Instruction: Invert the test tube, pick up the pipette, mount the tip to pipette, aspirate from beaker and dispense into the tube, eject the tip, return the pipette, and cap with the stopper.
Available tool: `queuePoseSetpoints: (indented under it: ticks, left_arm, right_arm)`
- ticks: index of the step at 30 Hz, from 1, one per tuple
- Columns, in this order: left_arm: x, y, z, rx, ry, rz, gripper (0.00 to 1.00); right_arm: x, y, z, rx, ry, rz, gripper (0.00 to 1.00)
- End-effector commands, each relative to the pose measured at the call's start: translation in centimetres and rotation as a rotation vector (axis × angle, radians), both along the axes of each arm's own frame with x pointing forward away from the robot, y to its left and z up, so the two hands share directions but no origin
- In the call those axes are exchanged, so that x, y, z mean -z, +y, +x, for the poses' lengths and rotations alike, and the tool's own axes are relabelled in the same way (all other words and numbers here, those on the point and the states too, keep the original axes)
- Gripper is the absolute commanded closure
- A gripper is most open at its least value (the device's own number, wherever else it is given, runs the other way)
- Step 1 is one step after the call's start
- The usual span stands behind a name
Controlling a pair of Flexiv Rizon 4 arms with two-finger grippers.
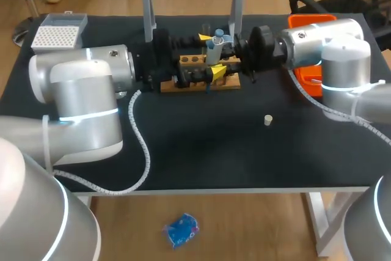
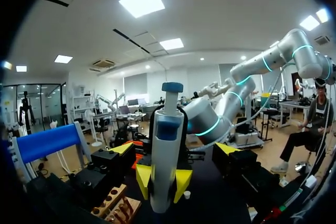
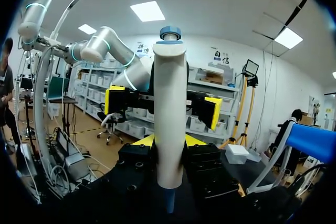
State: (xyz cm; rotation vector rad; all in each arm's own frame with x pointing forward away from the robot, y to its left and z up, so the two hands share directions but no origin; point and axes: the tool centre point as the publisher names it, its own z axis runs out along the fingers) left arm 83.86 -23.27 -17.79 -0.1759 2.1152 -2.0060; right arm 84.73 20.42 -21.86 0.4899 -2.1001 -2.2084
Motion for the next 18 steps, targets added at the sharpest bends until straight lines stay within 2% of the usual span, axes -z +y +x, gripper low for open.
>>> queuePoseSetpoints:
  ticks: [1,4,6,12,15,17,18]
  left_arm:
    - [0.12,-0.33,0.06,-0.002,0.001,-0.001,0.12]
    - [0.14,-0.44,0.08,-0.004,0.003,-0.004,0.15]
    - [0.14,-0.48,0.09,-0.004,0.002,-0.007,0.28]
    - [0.22,-0.31,0.07,-0.01,0.004,-0.007,0.29]
    - [0.23,-0.27,0.06,-0.014,0.004,-0.006,0.38]
    - [0.23,-0.27,0.06,-0.015,0.004,-0.007,0.51]
    - [0.23,-0.27,0.07,-0.015,0.004,-0.007,0.52]
  right_arm:
    - [0.14,0.05,0.2,-0.005,0.002,0.0,1.0]
    - [0.17,0.06,0.21,-0.004,0.002,-0.001,1.0]
    - [0.19,0.07,0.21,-0.002,0.002,0.001,1.0]
    - [0.21,0.04,0.23,-0.001,0.001,0.002,1.0]
    - [0.21,0.03,0.24,0.0,0.0,0.004,1.0]
    - [0.22,0.03,0.24,0.001,0.0,0.006,1.0]
    - [0.22,0.03,0.23,0.001,0.001,0.007,1.0]
